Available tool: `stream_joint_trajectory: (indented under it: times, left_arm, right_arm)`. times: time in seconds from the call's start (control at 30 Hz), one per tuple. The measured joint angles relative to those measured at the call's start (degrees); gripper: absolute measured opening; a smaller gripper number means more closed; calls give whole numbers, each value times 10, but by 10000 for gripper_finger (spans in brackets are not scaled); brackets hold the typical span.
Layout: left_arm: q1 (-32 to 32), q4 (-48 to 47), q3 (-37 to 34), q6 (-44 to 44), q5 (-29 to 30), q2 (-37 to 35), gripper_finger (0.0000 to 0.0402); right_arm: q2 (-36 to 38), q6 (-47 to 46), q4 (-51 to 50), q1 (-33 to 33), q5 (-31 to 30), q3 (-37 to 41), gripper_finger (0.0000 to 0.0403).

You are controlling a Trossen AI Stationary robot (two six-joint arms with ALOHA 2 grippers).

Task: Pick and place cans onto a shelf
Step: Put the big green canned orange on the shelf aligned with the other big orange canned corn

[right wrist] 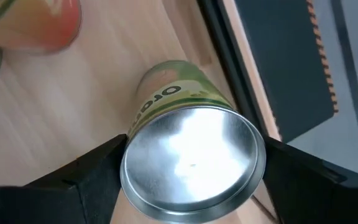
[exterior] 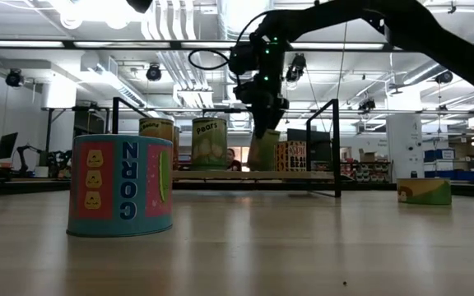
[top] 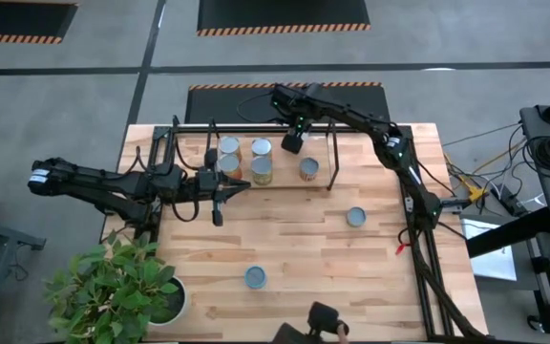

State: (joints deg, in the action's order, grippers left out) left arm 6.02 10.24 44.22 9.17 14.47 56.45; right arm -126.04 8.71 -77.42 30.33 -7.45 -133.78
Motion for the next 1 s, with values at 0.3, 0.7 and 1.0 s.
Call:
stream_joint_trajectory:
  times: [0.3, 0.7, 1.0]
  left_arm:
    - [0, 0, 0, 0, 0, 0, 1]
    - [0, 0, 0, 0, 0, 0, 1]
    - [0, 1, 0, -14, 0, 14, 1]
  right_arm:
    - [0, 6, 15, -1, 5, 0, 361]
    - [33, 19, 17, -10, 1, -12, 363]
    - [100, 60, 14, -68, 4, -10, 330]
